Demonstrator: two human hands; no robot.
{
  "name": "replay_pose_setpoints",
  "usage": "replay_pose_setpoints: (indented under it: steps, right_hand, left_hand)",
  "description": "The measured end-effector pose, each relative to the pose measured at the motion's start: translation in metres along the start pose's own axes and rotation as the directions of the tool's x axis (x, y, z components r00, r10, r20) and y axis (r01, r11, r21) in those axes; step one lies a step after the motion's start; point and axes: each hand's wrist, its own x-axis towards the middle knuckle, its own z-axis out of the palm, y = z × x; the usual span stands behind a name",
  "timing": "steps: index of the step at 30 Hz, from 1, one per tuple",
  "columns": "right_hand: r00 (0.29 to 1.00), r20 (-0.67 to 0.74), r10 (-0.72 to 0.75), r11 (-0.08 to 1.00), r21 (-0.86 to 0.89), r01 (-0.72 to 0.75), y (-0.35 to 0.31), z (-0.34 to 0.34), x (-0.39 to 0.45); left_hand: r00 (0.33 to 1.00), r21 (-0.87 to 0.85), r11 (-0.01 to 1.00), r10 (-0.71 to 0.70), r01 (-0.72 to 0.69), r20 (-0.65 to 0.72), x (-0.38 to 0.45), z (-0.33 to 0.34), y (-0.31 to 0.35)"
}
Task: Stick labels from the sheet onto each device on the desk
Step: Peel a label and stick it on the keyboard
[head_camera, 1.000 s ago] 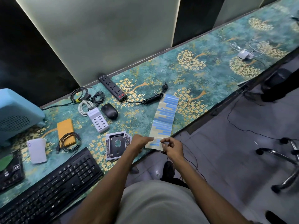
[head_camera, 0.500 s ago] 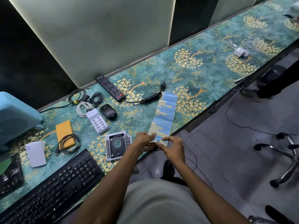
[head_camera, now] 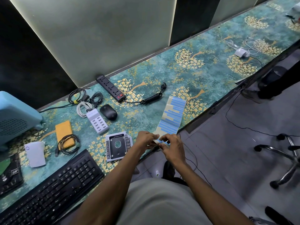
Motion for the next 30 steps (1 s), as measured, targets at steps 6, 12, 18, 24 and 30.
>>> replay_pose_setpoints:
  steps: [6,12,18,24,30]
  right_hand:
    - [0.999,0.016,0.029,1.000,0.001,-0.029,0.002,-0.007,0.002]
    - [0.999,-0.016,0.033,0.997,0.074,-0.032,0.003,-0.008,0.002]
    - [1.000,-0.012,0.005,0.987,0.160,-0.003,-0.001,-0.004,0.005]
    - [0.998,0.065,0.001,0.971,0.240,-0.017,-0.020,0.013,0.013]
    - [0.968,0.220,-0.122,0.974,0.213,0.075,-0.049,0.050,0.011]
  left_hand:
    - [0.999,0.046,0.998,0.049,-0.048,-0.013,0.003,0.006,-0.004]
    - [0.992,0.029,0.993,0.114,-0.112,-0.048,0.005,0.008,-0.010]
    - [0.968,0.186,0.968,0.199,-0.169,-0.155,0.009,-0.002,-0.025]
    - [0.916,0.400,0.891,0.325,-0.215,-0.233,-0.005,-0.022,-0.035]
    - [0.786,0.366,0.905,0.383,-0.216,-0.485,-0.028,-0.075,-0.043]
